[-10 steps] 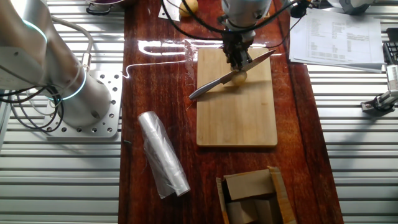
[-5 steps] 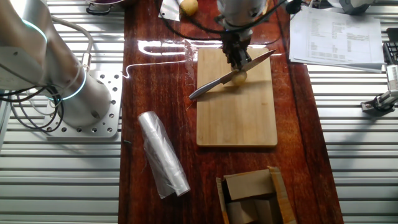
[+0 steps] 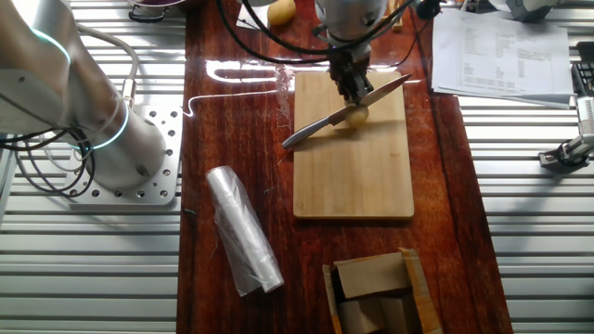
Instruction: Chop the potatoes
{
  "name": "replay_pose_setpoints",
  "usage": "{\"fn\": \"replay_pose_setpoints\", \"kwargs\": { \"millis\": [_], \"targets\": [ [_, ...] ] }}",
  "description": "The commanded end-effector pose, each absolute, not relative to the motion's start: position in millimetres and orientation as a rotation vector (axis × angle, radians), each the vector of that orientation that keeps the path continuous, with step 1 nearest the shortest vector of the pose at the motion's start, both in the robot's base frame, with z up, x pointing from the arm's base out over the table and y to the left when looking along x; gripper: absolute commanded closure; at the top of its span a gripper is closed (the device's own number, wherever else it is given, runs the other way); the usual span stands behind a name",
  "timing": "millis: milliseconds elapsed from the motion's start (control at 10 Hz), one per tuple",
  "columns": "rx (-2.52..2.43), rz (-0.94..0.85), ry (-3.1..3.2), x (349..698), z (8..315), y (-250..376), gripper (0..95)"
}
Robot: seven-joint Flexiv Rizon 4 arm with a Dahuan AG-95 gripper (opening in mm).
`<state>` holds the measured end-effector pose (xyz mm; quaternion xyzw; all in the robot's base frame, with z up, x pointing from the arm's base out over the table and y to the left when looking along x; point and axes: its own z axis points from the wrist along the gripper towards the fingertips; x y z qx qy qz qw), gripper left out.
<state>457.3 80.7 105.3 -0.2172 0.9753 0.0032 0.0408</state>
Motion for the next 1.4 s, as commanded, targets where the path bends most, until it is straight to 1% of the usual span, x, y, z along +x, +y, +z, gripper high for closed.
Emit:
{"fn": "replay_pose_setpoints", "kwargs": {
  "millis": [100,600,1400],
  "targets": [
    [-0.679,0.010,2.981,460.5,101.6,79.6,76.0],
    [-0.709,0.009,2.968,471.5,88.3,76.8,76.0],
    [-0.715,0.010,2.956,473.3,79.4,82.3,76.0]
  ]
}}
